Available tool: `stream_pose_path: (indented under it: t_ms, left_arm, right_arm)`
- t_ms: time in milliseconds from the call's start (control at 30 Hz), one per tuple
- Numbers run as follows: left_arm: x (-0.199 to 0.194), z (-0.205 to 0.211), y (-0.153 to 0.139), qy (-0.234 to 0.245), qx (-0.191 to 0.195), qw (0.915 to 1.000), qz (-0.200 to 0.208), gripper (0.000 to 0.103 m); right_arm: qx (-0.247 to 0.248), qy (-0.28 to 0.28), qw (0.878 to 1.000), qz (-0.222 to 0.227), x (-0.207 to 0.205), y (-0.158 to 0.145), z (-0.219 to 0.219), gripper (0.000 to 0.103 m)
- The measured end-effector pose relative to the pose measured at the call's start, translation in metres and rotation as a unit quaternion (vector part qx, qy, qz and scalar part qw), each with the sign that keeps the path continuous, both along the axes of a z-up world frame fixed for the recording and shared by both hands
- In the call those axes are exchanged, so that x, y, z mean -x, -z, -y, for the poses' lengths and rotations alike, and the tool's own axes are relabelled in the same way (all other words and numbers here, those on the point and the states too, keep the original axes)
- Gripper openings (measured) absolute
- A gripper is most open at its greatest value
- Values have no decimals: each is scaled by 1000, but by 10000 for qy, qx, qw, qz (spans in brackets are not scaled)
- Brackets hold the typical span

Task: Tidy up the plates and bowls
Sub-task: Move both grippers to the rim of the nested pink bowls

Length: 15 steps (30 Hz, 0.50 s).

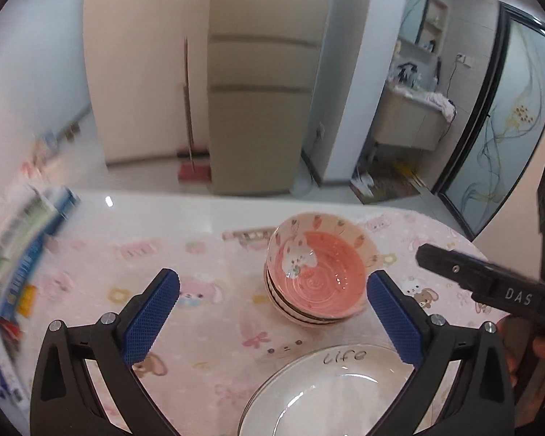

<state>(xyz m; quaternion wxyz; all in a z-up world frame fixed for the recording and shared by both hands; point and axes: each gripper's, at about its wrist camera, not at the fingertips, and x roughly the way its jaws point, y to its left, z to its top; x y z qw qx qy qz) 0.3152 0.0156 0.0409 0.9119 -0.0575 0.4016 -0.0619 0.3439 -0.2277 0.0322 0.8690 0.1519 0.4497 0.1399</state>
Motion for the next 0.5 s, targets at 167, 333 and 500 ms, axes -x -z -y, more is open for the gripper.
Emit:
stream_pose_path:
  t_ms: [167, 333, 500]
  left_arm:
    - [-37, -10, 50, -18, 300, 9980, -557, 103]
    - [-53, -12, 70, 14, 843, 9935, -769, 102]
    - [-65, -11, 77, 74, 1151, 9870, -1123, 97]
  right_arm:
    - [-748, -169, 9951, -620, -37, 54, 2, 76]
    - [-1094, -295, 9890, -954, -48, 81, -5, 65]
    - [-1502, -345, 9809, -1183, -53, 101, -1, 54]
